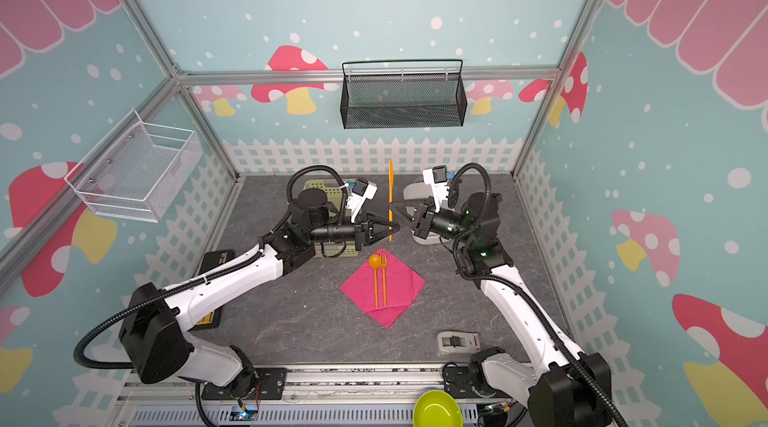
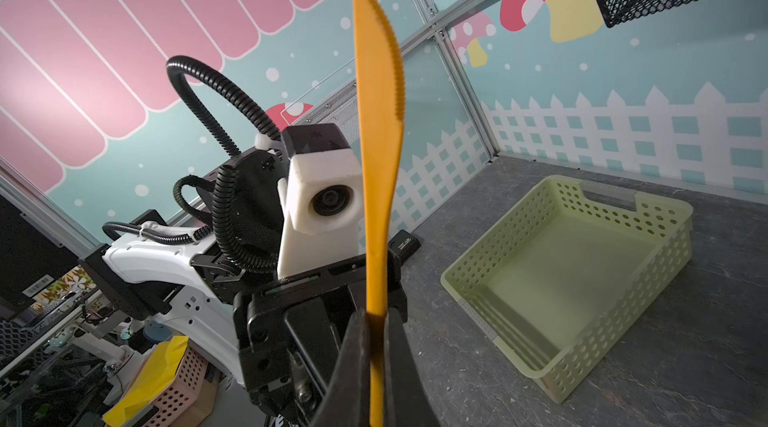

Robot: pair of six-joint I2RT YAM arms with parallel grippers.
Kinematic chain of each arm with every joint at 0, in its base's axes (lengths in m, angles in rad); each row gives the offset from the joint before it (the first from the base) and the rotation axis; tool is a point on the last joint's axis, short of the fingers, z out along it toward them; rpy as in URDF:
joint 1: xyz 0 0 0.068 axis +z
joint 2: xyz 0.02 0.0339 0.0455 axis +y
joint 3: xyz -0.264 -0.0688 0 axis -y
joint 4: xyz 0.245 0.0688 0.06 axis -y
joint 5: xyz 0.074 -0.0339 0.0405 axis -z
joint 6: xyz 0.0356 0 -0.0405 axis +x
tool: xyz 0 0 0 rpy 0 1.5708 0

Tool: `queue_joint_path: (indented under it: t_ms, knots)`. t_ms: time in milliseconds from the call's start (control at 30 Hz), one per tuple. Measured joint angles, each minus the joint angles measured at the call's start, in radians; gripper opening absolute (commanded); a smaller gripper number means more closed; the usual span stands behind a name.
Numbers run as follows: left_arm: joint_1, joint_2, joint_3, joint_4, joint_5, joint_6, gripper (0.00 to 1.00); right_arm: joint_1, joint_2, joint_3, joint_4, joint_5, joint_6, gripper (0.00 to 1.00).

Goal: Place the utensils on the paper napkin and roll it up
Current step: 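Lift the knife upright with the right gripper while the left gripper reaches toward it, then close the left gripper on the knife blade held by the right gripper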

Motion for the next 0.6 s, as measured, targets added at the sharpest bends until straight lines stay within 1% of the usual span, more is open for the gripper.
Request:
queue_joint_path:
  t_ms: [33, 67, 167, 233, 367, 600]
  knots:
    - [0.000, 0.000, 0.000, -0.001, 0.000, 0.001, 0.01, 0.000, 0.000, 0.000, 0.000, 0.002, -0.002, 0.20]
    - [0.000, 0.000, 0.000, -0.001, -0.001, 0.006, 0.00, 0.000, -0.001, 0.000, -0.001, 0.002, -0.003, 0.27]
    - [0.000, 0.000, 0.000, -0.003, 0.006, 0.006, 0.00, 0.001, -0.011, 0.000, -0.002, -0.001, -0.010, 0.35]
    - [0.000, -0.002, 0.000, 0.000, 0.025, 0.002, 0.00, 0.001, -0.020, 0.000, 0.000, -0.012, -0.008, 0.37]
    - [0.000, -0.007, 0.000, 0.048, 0.097, -0.030, 0.00, 0.001, -0.026, 0.010, 0.014, -0.054, 0.001, 0.37]
    - [-0.001, -0.016, 0.000, 0.163, 0.230, -0.131, 0.00, 0.001, -0.011, 0.026, 0.163, -0.188, 0.115, 0.35]
